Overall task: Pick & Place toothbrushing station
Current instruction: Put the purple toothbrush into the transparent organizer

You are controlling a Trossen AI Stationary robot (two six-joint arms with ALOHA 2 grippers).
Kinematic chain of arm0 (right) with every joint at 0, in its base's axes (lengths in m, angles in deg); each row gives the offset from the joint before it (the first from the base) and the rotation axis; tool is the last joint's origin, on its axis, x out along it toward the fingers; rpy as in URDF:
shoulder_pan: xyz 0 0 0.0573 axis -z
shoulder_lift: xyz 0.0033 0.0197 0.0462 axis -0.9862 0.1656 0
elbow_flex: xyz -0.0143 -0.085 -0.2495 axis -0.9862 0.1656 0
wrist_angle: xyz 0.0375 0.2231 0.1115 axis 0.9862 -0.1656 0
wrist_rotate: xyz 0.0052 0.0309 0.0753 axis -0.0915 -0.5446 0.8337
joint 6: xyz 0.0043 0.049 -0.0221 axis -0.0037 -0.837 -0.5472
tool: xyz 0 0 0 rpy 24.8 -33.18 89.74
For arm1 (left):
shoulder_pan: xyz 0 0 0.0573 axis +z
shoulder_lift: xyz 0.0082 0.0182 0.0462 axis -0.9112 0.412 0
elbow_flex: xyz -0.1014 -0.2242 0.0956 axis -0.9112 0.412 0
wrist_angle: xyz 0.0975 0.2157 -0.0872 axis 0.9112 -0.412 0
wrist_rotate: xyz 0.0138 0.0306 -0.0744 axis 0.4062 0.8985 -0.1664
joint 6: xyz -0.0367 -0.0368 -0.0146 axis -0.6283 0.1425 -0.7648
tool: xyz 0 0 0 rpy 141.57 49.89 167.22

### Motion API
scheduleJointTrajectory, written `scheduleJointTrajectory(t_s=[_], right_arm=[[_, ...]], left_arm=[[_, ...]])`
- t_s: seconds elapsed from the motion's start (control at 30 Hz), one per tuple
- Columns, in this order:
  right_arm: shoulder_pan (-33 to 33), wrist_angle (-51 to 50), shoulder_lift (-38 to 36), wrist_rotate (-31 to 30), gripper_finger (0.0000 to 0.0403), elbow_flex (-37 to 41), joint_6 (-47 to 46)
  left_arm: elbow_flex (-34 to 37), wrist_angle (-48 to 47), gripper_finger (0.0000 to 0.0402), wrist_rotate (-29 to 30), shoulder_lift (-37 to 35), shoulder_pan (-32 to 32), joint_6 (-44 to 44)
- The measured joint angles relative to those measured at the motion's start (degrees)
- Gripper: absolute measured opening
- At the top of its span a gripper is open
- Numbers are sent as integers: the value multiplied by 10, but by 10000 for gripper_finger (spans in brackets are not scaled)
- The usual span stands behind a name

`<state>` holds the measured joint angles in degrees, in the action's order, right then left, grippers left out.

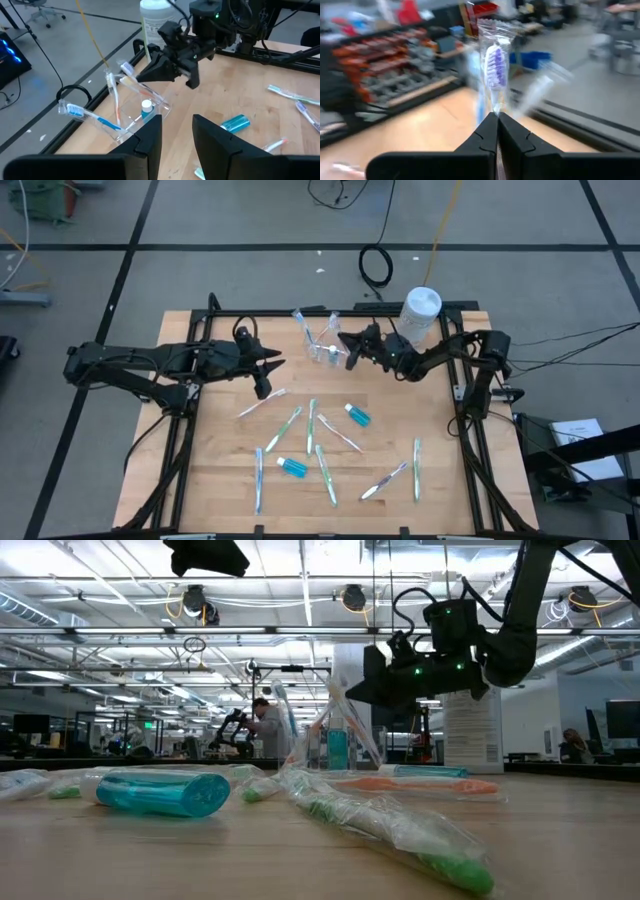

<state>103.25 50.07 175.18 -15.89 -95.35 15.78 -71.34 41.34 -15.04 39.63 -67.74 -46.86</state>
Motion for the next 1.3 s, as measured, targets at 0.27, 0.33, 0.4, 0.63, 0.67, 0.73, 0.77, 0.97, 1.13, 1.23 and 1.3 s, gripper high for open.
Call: scheduleJointTrajectory(t_s=[0.27, 0.33, 0.4, 0.63, 0.67, 0.73, 0.77, 0.97, 1.13, 1.23, 1.3], right_arm=[[-17, -9, 0, -89, 0, 0, -4], [-24, -12, 0, -117, 0, 0, 1], [-30, -16, 0, -135, 0, 0, 16], [-58, -32, 0, -184, 0, 0, 37], [-60, -38, 0, -191, 0, 0, 45], [-61, -49, 0, -192, 2, 0, 58], [-61, -57, -1, -192, 5, 0, 57], [-63, -87, -12, -189, 37, 0, 40], [-72, -115, -49, -190, 70, 0, 44], [-78, -164, -85, -190, 87, 0, 66], [-84, -210, -117, -190, 95, 0, 76]], left_arm=[[0, -1, 115, -1, 0, 0, 0], [0, -2, 115, -1, 0, 0, 0], [0, -7, 115, -1, 0, 0, 1], [0, -22, 115, -2, 0, 0, 7], [0, -23, 115, -2, 0, 0, 7], [0, -25, 115, -2, 0, 0, 7], [0, -27, 115, -2, 0, 0, 7], [0, -27, 115, -2, 0, 0, 7], [0, -27, 115, -2, 0, 0, -5], [0, -27, 115, -2, 0, 0, -6], [0, -27, 115, -2, 0, 0, -7]])
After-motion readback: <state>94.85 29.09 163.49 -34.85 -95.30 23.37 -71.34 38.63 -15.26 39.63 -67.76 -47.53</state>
